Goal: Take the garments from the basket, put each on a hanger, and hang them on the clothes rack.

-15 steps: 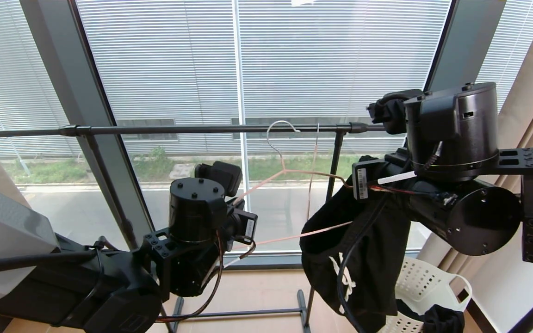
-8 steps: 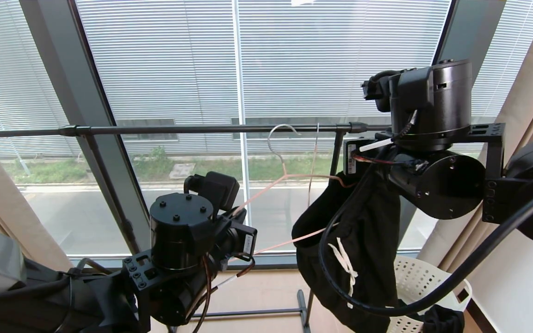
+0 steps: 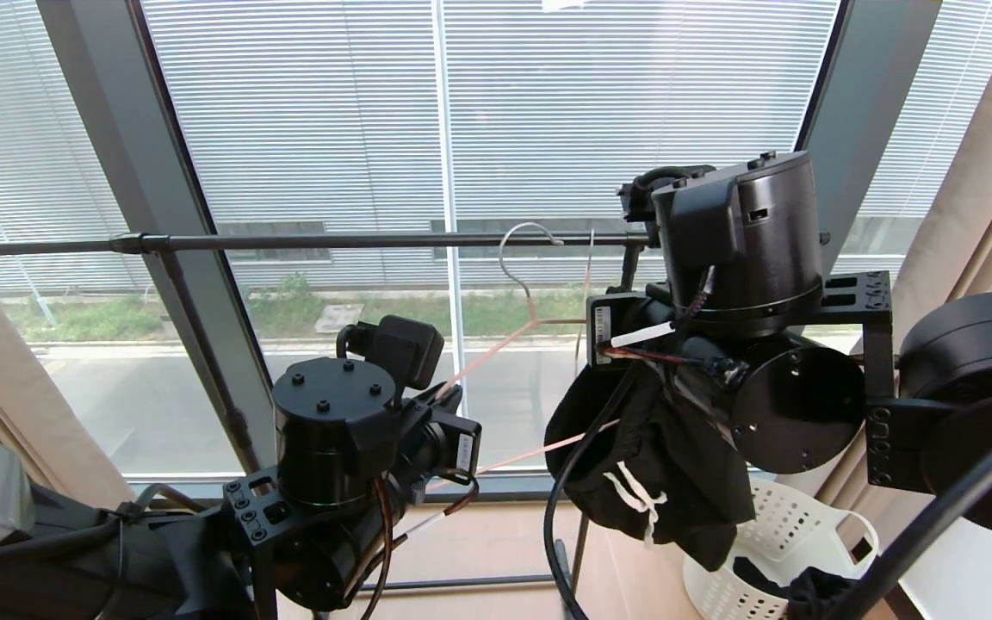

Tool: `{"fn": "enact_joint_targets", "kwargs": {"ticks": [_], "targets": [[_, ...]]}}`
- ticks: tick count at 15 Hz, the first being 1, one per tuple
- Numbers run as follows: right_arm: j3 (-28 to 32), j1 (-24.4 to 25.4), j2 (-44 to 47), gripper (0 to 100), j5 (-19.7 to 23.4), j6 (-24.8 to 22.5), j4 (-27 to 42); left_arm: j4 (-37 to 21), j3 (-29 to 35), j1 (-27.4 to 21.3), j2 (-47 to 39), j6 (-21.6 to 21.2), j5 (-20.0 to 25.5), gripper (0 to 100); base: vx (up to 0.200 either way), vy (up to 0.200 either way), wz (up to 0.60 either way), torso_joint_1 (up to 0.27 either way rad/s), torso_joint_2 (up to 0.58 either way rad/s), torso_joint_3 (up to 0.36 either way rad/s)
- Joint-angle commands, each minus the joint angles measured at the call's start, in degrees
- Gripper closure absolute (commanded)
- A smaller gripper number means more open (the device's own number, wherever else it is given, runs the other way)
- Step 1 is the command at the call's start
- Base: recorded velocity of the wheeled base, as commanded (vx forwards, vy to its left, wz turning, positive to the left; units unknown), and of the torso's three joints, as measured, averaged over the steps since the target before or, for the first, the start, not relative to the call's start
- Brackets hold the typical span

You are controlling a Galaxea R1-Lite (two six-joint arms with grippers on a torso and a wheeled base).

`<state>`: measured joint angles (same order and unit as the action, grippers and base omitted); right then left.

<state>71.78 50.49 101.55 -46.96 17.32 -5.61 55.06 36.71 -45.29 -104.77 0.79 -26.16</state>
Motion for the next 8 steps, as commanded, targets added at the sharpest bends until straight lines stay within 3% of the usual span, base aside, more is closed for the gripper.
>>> {"fn": "enact_joint_targets", "kwargs": {"ticks": [1, 8], "targets": [[-0.1, 2.2, 0.1, 100, 0.0, 0.9, 0.0, 0.1, -0.2, -0.2, 0.1, 0.0, 0.0, 100, 0.000, 0.000, 0.00, 0.000, 0.00, 0.000], [2.8, 5.8, -0.3, 100, 0.0, 2.0, -0.5, 0.1, -0.8, -0.9, -0.6, 1.6, 0.1, 100, 0.000, 0.000, 0.00, 0.000, 0.00, 0.000]]}}
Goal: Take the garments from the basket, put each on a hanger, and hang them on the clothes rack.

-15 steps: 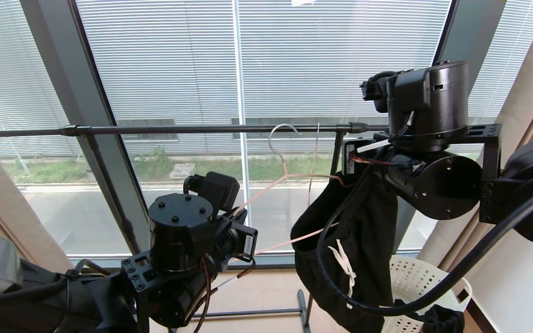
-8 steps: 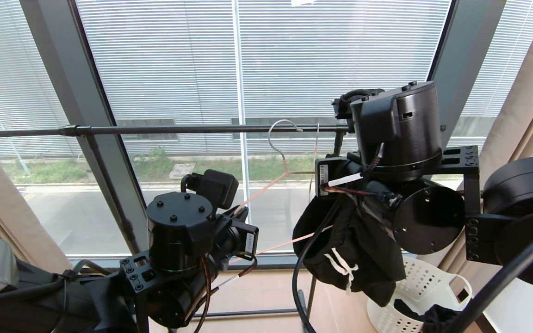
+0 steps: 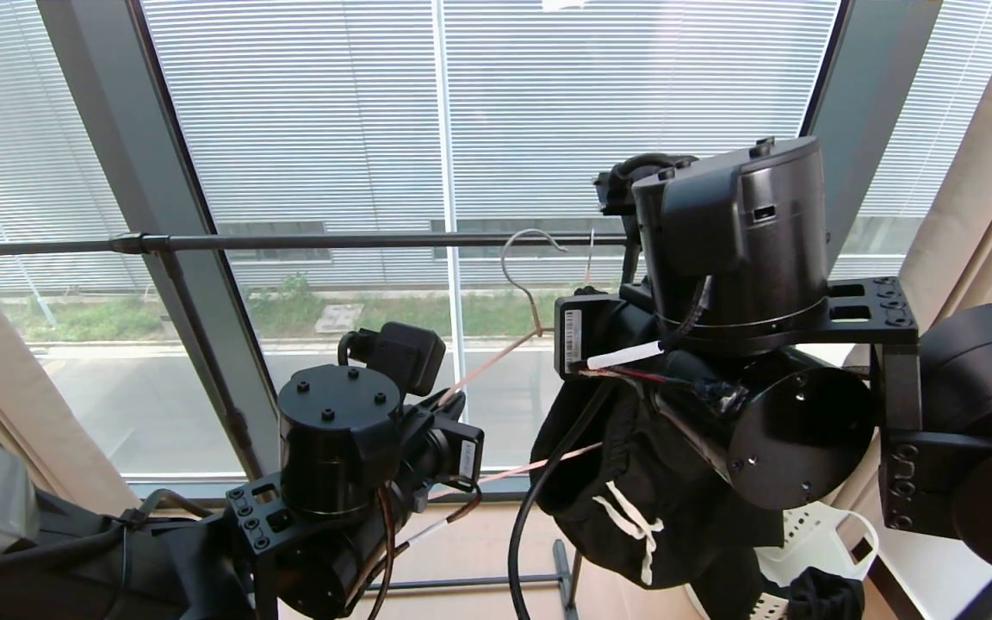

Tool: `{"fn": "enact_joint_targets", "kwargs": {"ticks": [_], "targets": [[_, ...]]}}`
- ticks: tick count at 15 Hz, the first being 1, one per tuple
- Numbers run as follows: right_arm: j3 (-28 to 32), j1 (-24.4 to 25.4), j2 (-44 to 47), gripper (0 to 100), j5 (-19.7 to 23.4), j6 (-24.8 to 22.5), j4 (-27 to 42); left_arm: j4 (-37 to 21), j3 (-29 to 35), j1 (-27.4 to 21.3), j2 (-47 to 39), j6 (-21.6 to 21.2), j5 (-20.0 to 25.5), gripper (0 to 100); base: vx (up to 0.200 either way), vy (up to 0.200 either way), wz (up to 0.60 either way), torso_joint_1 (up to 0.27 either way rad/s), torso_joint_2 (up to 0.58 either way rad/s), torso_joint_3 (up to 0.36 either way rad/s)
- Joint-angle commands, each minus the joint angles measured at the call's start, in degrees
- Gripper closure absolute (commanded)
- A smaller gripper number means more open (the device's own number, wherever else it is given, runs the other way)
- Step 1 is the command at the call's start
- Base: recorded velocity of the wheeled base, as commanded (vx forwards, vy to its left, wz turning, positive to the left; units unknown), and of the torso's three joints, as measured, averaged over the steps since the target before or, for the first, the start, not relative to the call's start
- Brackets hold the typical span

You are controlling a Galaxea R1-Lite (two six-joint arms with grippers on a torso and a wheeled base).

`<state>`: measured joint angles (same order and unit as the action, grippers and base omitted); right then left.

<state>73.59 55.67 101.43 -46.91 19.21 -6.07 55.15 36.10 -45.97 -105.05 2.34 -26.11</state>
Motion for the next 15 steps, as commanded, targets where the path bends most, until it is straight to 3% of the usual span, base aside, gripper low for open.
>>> {"fn": "enact_joint_targets", "kwargs": {"ticks": [1, 4, 9, 15], "targets": [[1.1, 1.2, -0.4, 100, 0.0, 0.0, 0.0, 0.0, -0.3, -0.2, -0.3, 0.0, -0.1, 100, 0.000, 0.000, 0.00, 0.000, 0.00, 0.000], [1.0, 2.2, -1.1, 100, 0.0, 0.1, 0.0, 0.8, -0.5, -0.7, -0.3, 0.7, -0.1, 100, 0.000, 0.000, 0.00, 0.000, 0.00, 0.000], [1.6, -0.2, 0.0, 100, 0.0, 0.6, -0.1, 7.5, -3.8, -1.5, -0.1, 0.9, -0.2, 100, 0.000, 0.000, 0.00, 0.000, 0.00, 0.000], [3.2, -1.5, 3.2, 100, 0.1, 0.8, -0.2, 7.6, -3.5, -2.4, 0.9, 0.9, 0.0, 100, 0.000, 0.000, 0.00, 0.000, 0.00, 0.000]]}}
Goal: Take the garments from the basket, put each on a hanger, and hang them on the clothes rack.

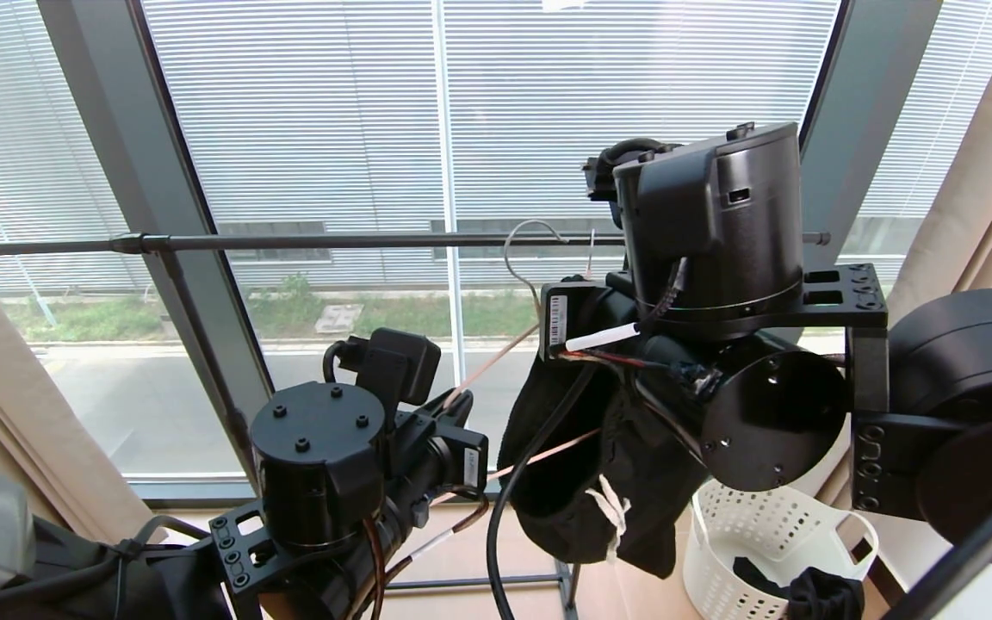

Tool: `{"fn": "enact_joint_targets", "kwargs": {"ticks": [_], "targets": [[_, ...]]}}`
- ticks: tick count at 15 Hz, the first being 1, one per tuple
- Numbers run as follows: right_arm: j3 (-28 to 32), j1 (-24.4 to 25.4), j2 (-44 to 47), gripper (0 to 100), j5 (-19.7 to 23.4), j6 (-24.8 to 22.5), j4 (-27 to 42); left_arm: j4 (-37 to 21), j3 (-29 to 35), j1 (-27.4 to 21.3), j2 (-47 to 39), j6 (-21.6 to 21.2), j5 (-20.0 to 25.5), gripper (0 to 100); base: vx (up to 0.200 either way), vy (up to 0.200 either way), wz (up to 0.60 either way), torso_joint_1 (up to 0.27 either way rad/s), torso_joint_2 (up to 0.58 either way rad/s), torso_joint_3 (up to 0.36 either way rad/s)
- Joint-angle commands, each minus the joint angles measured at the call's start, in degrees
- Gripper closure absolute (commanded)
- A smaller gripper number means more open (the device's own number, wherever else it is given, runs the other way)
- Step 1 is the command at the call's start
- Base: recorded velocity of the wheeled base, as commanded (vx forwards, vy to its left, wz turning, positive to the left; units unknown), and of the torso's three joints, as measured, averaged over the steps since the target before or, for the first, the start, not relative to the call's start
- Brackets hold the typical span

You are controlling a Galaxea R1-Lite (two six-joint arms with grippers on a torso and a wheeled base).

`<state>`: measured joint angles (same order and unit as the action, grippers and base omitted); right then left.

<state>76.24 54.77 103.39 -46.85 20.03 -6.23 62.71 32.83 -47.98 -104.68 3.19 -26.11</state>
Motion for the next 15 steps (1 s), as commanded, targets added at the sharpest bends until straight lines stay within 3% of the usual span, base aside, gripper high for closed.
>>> {"fn": "enact_joint_targets", "kwargs": {"ticks": [1, 14, 15], "targets": [[0.7, -0.7, 1.3, 100, 0.0, 0.1, 0.1, 0.1, -0.3, -0.5, 0.8, 0.0, 0.0, 100, 0.000, 0.000, 0.00, 0.000, 0.00, 0.000], [2.7, -3.2, 0.0, 100, -0.3, 1.4, 0.0, 3.3, -4.4, -3.7, 2.4, -0.6, 0.2, 100, 0.000, 0.000, 0.00, 0.000, 0.00, 0.000], [2.5, -3.2, -0.2, 0, -0.3, 1.4, 0.0, 3.3, -4.4, -3.9, 2.4, -0.6, 0.2, 100, 0.000, 0.000, 0.00, 0.000, 0.00, 0.000]]}}
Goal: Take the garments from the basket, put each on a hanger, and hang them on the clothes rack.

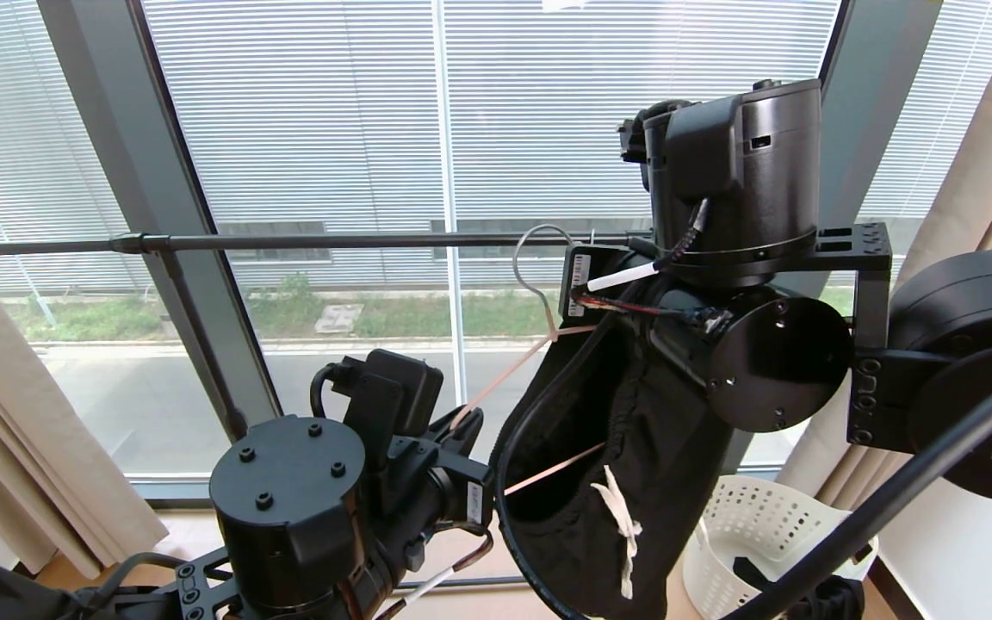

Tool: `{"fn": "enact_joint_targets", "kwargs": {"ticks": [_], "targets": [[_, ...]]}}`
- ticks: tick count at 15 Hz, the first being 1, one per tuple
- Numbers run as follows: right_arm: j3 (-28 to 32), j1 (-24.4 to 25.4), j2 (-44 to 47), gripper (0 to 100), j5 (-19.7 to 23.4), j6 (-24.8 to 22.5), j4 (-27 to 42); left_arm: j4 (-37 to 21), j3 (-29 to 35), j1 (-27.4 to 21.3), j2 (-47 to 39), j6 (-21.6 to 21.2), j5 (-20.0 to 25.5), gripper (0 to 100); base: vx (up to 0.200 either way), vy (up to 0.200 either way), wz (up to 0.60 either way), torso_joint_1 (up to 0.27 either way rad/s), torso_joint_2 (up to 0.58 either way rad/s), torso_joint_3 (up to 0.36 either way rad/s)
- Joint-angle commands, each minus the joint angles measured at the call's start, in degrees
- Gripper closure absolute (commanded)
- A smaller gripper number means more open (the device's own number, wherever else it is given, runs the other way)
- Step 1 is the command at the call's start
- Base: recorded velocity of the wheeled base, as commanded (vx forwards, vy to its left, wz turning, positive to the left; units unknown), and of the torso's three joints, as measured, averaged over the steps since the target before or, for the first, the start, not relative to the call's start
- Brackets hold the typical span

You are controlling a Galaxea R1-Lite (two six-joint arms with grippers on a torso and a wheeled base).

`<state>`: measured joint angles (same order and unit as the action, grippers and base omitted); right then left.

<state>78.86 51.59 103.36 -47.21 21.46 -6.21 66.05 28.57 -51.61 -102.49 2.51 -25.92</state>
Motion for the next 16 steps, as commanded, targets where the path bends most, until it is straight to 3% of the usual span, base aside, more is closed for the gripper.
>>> {"fn": "enact_joint_targets", "kwargs": {"ticks": [1, 7, 16], "targets": [[-0.8, 0.0, -0.8, 0, -0.2, 0.0, 0.0, 0.0, -0.1, -0.3, 0.2, 0.0, 0.0, 100, 0.000, 0.000, 0.00, 0.000, 0.00, 0.000], [-5.4, -2.1, -5.5, 0, -0.8, 0.0, 0.0, 1.5, 0.0, -0.3, 0.4, 0.1, 0.0, 100, 0.000, 0.000, 0.00, 0.000, 0.00, 0.000], [-7.8, -0.6, -5.2, 0, -0.7, -0.1, 0.1, 1.7, 0.6, 0.2, 0.4, 0.3, 0.0, 100, 0.000, 0.000, 0.00, 0.000, 0.00, 0.000]]}}
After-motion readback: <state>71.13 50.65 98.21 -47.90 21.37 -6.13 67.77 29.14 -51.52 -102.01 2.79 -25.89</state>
